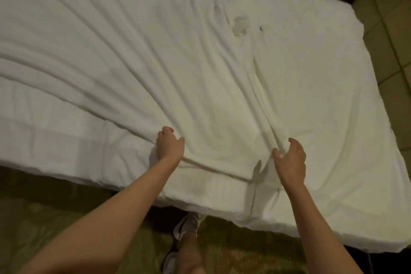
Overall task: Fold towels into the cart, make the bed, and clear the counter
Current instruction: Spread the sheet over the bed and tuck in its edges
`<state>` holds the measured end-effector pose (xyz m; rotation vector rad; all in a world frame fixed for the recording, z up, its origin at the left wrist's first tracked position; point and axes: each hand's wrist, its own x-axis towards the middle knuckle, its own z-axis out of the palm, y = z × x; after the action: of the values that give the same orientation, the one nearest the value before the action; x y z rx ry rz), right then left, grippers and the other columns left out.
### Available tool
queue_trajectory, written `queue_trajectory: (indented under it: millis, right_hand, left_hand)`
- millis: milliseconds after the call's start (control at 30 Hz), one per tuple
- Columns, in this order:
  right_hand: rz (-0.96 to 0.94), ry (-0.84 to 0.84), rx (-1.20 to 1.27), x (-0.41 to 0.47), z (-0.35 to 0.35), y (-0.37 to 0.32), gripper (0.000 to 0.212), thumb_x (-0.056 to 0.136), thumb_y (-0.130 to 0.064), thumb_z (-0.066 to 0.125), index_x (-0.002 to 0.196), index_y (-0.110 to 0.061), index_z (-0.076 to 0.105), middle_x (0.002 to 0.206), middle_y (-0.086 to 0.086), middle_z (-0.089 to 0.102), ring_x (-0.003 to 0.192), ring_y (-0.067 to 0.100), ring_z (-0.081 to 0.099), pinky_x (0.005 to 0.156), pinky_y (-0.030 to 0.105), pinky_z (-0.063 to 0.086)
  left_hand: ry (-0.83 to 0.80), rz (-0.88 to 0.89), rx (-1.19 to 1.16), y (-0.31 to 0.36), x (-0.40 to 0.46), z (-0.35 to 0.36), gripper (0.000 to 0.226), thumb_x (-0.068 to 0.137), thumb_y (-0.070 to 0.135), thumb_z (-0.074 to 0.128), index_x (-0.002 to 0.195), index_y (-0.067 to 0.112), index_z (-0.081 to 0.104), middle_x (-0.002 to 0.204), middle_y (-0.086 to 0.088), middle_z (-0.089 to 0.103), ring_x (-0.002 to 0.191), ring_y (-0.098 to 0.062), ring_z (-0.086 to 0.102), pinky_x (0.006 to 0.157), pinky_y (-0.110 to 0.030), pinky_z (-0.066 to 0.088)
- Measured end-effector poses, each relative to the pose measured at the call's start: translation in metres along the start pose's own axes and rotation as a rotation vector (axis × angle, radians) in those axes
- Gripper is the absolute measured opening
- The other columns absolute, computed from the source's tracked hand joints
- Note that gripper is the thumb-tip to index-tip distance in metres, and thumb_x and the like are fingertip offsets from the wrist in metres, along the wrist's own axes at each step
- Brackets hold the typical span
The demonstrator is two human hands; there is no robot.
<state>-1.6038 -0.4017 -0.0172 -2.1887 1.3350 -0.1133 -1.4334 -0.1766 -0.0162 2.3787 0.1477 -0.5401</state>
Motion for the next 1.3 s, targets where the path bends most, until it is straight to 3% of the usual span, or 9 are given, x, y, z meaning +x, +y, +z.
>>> queue_trajectory:
  millis: [100,267,400,600,967,1133,1300]
  right_hand:
    - [-0.115,-0.030,-0.012,0.007,-0.015,-0.047,0.059,0.095,-0.023,0.051,0.146,-0.004,0.027,0.153,0.014,0.027,0.142,0.027,0.022,0.114,0.041,0.023]
    - [-0.256,-0.079,-0.094,0.030,-0.043,-0.124,0.062,0.098,-0.029,0.045,0.150,-0.010,0.019,0.158,0.006,0.016,0.147,0.022,0.009,0.118,0.045,0.013]
    - [-0.280,-0.070,-0.101,0.068,-0.068,-0.178,0.062,0.098,-0.032,0.044,0.150,-0.011,0.017,0.159,0.005,0.013,0.147,0.022,0.007,0.117,0.048,0.011]
    - [-0.318,-0.091,-0.118,0.140,-0.078,-0.246,0.064,0.097,-0.033,0.045,0.150,-0.011,0.017,0.159,0.006,0.014,0.146,0.023,0.008,0.117,0.047,0.011]
    - [-0.294,-0.191,-0.188,0.258,-0.028,-0.290,0.068,0.096,-0.035,0.050,0.150,-0.012,0.017,0.159,0.005,0.015,0.146,0.023,0.011,0.117,0.046,0.014]
    - [-0.188,-0.192,-0.134,0.322,0.007,-0.291,0.073,0.093,-0.039,0.056,0.150,-0.011,0.019,0.158,0.007,0.017,0.145,0.024,0.015,0.116,0.041,0.018]
    - [-0.174,-0.202,-0.166,0.414,0.061,-0.277,0.081,0.086,-0.046,0.062,0.149,-0.012,0.023,0.157,0.008,0.019,0.145,0.024,0.014,0.116,0.040,0.016]
  left_hand:
    - [-0.089,0.199,0.180,0.043,0.017,-0.041,0.049,0.094,0.024,0.054,0.138,0.010,0.038,0.142,-0.011,0.039,0.130,-0.029,0.037,0.104,-0.039,0.034]
    - [-0.056,0.484,0.366,0.117,0.037,-0.098,0.055,0.097,0.031,0.046,0.147,0.016,0.027,0.154,-0.002,0.027,0.143,-0.022,0.019,0.116,-0.041,0.015]
    - [-0.048,0.496,0.423,0.166,0.063,-0.128,0.058,0.098,0.035,0.043,0.149,0.019,0.021,0.158,0.001,0.017,0.146,-0.021,0.005,0.118,-0.042,0.004]
    - [-0.059,0.469,0.401,0.224,0.119,-0.140,0.060,0.098,0.038,0.043,0.150,0.021,0.019,0.158,0.001,0.015,0.147,-0.020,0.003,0.118,-0.041,0.002]
    - [-0.166,0.461,0.467,0.256,0.250,-0.102,0.061,0.097,0.037,0.044,0.150,0.023,0.017,0.157,0.001,0.018,0.147,-0.021,0.004,0.118,-0.042,0.002]
    - [-0.270,0.444,0.444,0.283,0.335,-0.042,0.063,0.097,0.036,0.046,0.150,0.021,0.017,0.157,0.000,0.018,0.147,-0.021,0.005,0.118,-0.042,0.004]
    - [-0.290,0.569,0.452,0.296,0.417,0.034,0.070,0.095,0.036,0.051,0.151,0.028,0.012,0.158,0.000,0.016,0.146,-0.023,0.007,0.117,-0.042,0.006]
